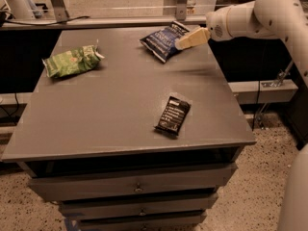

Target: Pick blue chip bag

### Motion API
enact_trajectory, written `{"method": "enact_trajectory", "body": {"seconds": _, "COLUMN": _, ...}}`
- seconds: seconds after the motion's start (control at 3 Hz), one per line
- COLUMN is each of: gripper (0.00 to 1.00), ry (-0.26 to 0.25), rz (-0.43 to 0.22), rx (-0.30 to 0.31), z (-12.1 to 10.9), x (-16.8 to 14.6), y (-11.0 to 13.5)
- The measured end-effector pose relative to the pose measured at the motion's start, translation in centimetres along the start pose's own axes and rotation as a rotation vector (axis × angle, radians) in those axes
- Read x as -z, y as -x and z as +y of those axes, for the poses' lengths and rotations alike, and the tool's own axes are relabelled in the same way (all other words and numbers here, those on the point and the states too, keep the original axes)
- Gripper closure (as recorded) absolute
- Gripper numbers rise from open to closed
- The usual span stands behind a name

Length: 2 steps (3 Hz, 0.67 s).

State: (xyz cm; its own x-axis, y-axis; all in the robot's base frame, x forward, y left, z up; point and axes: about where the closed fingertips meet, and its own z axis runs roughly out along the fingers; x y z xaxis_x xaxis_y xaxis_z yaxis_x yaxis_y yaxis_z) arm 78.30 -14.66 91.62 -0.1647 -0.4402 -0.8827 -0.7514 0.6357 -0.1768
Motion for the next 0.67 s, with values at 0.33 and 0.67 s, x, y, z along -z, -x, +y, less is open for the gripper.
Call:
{"method": "enact_trajectory", "body": {"seconds": 0.33, "gripper": 0.00, "ry": 0.007, "rz": -0.027, "rx": -0.064, "z": -0.2, "x": -3.0, "y": -0.7}}
{"method": "enact_trajectory", "body": {"seconds": 0.67, "gripper": 0.00, "ry": 0.020, "rz": -0.019, "rx": -0.102, "z": -0.1, "x": -5.4, "y": -1.6}}
